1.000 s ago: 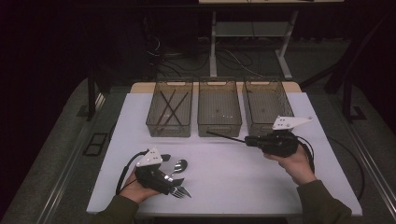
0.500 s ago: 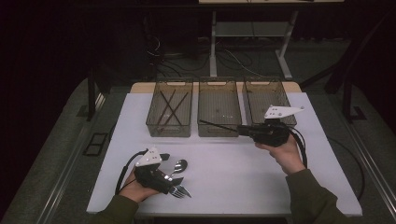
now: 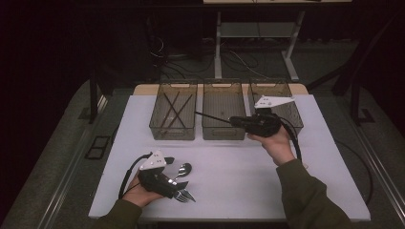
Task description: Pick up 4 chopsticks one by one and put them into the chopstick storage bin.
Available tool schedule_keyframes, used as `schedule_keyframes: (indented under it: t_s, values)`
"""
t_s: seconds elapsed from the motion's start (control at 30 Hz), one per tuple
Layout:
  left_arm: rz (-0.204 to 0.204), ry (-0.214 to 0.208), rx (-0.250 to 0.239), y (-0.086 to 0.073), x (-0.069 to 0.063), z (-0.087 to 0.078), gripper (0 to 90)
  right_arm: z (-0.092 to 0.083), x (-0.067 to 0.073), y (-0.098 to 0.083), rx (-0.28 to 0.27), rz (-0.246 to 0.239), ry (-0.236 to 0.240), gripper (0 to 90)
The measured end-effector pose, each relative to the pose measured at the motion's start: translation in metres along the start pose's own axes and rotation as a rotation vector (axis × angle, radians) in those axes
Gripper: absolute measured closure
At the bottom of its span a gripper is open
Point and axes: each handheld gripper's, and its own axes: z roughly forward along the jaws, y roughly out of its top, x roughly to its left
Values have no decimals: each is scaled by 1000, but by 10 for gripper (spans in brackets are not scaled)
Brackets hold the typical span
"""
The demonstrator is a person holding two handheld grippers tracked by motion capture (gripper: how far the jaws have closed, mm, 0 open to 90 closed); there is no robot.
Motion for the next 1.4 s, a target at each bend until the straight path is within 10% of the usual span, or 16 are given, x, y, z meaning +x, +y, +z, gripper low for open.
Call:
schedule_keyframes:
  t_s: [1.4]
  values:
    - [-7,-1,-21,2,-1,1,0,152,-9,67,104,31,-198,859]
